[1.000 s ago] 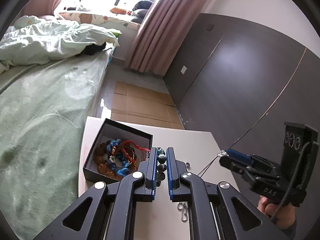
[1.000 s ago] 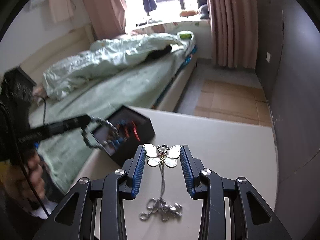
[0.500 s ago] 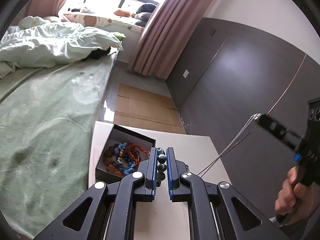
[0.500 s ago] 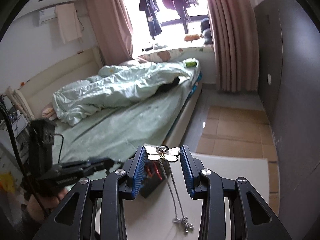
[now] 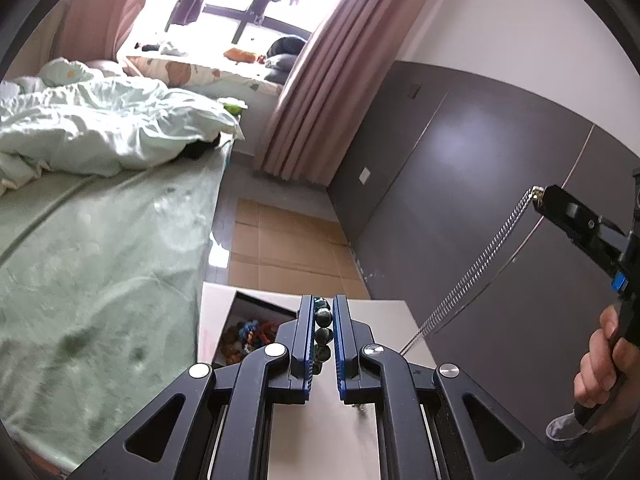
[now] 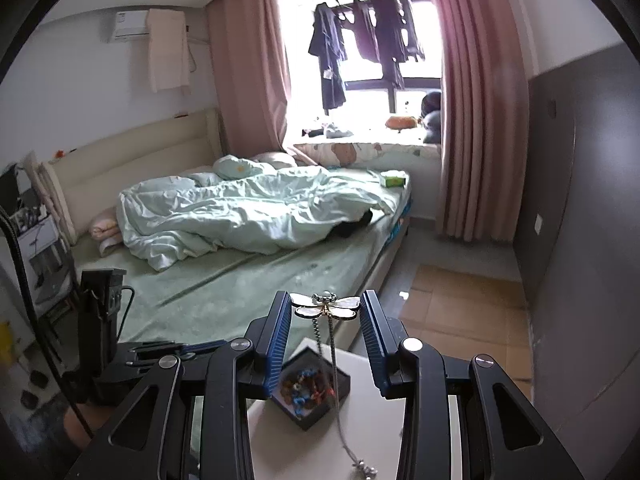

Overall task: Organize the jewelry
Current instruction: 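Lift the butterfly necklace high with the right tool and carry it over the box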

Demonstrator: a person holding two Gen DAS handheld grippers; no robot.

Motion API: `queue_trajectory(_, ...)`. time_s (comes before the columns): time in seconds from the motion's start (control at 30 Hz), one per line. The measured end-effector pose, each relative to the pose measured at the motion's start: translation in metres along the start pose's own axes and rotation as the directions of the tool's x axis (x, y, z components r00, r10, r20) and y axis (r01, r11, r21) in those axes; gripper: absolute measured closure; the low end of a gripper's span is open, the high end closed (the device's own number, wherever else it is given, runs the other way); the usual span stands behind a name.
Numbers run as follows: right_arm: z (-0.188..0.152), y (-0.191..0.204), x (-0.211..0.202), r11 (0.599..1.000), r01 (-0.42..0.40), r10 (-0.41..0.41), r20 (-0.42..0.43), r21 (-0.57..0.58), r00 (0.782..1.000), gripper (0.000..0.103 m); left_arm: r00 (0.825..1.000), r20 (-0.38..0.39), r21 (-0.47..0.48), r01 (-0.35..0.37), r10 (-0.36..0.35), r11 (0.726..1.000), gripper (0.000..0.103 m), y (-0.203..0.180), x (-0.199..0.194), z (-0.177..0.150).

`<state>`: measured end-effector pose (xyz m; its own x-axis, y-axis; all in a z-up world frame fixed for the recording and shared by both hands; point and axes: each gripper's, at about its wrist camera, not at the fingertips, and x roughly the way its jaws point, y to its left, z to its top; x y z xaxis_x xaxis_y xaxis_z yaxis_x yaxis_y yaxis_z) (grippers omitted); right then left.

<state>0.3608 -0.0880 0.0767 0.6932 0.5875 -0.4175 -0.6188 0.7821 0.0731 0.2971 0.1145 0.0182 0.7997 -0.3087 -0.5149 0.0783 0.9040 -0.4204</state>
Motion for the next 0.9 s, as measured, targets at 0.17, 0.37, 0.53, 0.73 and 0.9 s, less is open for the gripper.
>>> queue_trajectory(0.17,0.023,0.011,-0.011,0.999,0.012,-0.011,0.03,-0.034,0.999,0.067,1.0,0.028,0.011,0.0,0.0,1.0,0.094,-0.002,-0.015,0.012)
queue_trajectory(0.37,0.057,0.027,-0.028,0.997,0.021,-0.015,0.08,-0.074,0.997,0.067,0.998,0.058,0.015,-0.005,0.004,1.0,0.094,0.0,-0.03,0.024)
queue_trajectory(0.53,0.082,0.047,-0.028,0.992,0.018,-0.005,0.103,-0.121,0.995,0.067,0.997,0.074,0.011,-0.012,0.011,1.0,0.094,0.005,-0.037,0.03)
queue_trajectory(0.73,0.088,0.06,-0.008,0.991,0.004,0.008,0.089,-0.137,0.996,0.067,0.997,0.069,0.003,-0.028,0.027,1.0,0.094,0.015,-0.035,0.03)
queue_trajectory(0.9,0.074,0.051,0.015,0.994,-0.014,0.02,0.056,-0.105,0.998,0.067,0.998,0.055,-0.002,-0.039,0.039,0.999,0.094,0.022,-0.027,0.029)
